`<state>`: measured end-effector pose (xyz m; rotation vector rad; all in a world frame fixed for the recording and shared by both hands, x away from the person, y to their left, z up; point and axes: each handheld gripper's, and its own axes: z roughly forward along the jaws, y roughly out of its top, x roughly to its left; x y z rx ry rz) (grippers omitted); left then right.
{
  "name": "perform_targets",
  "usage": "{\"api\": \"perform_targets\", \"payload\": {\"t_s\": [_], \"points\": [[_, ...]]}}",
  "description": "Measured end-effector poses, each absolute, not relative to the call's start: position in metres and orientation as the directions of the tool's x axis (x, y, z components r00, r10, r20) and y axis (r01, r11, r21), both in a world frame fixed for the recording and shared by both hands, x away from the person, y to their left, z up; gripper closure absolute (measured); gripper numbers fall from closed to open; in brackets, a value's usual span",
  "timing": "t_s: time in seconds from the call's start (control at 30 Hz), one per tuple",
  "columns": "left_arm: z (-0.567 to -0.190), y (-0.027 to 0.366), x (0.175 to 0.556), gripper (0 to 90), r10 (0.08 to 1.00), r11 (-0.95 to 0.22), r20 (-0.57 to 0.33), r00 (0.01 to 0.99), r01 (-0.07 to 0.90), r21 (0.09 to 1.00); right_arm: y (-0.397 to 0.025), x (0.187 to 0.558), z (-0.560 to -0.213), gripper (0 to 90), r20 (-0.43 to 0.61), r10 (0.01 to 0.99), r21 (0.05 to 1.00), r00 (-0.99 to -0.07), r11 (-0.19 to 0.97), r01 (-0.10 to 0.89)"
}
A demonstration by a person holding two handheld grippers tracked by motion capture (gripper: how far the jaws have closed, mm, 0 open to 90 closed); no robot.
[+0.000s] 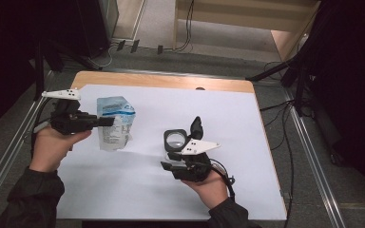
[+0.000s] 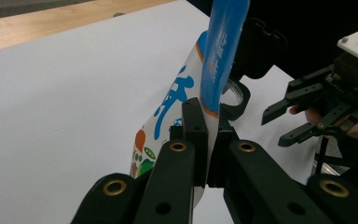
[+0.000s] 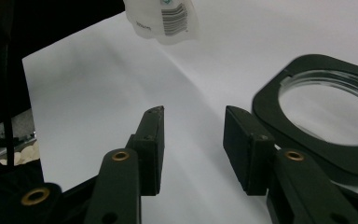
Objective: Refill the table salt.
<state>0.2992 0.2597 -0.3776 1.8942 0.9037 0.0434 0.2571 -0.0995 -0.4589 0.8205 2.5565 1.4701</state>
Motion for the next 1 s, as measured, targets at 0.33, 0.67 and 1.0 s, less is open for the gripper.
{"api": "perform_targets", "payload": {"t_s": [0.33,0.67,1.0], "points": [[-0.37,0.248,0.283,90.0,0.6,-0.236,-0.333,0.728,0.558,0.796,-0.062,0.262,-0.465,57.1,0.196,0.447,0.818,-0.873,0.416,0.397],[-0.363,0.239,0.275,90.0,0.588,-0.249,-0.342,0.733,0.566,0.786,-0.017,0.269,-0.476,56.3,0.151,0.428,0.816,-0.891,0.454,0.357],[-0.346,0.231,0.275,90.0,0.576,-0.254,-0.347,0.74,0.566,0.784,-0.001,0.275,-0.489,54.1,0.17,0.442,0.823,-0.881,0.427,0.373]]}}
